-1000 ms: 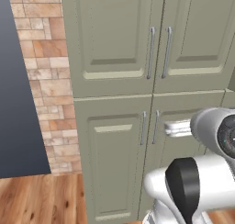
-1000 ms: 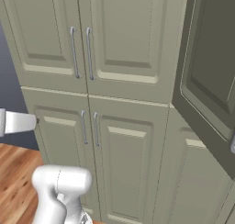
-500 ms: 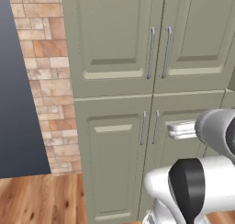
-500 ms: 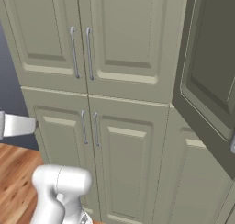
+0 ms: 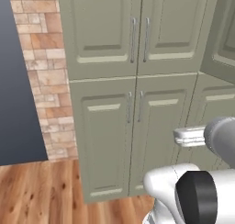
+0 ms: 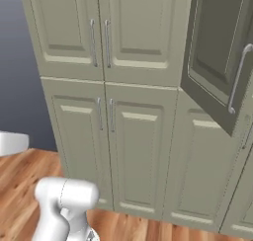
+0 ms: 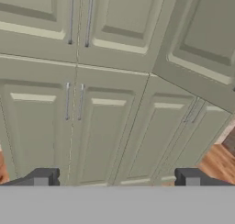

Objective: Close all open cabinet doors.

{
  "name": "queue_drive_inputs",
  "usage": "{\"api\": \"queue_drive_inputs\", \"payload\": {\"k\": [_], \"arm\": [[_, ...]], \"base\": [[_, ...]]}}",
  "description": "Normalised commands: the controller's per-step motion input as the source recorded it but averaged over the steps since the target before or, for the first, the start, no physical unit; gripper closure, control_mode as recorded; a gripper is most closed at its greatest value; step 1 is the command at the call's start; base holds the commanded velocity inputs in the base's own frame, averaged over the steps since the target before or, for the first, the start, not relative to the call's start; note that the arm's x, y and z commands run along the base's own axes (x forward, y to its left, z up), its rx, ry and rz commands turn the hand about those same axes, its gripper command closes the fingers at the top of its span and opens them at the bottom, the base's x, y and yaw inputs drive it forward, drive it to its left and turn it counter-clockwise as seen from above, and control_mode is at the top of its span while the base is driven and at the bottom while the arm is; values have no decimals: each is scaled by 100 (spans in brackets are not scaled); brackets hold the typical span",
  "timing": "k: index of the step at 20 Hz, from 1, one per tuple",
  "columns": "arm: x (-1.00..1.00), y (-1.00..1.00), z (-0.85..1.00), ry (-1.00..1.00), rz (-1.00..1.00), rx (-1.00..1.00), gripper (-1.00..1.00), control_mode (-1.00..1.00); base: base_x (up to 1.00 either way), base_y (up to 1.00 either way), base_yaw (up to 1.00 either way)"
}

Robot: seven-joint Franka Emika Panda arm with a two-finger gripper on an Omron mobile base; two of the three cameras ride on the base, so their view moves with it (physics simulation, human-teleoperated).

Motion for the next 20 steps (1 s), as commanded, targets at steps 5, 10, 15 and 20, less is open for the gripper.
{"api": "queue_drive_inputs", "payload": {"k": [5,10,15,20], "arm": [[0,0,0,0,0,0,-100,100],[0,0,0,0,0,0,-100,100],[0,0,0,0,0,0,-100,100],[0,0,0,0,0,0,-100,100]], "base": [[-54,-24,-23],[-29,-52,-23],[-23,-65,-23],[-13,-59,-31]]}}
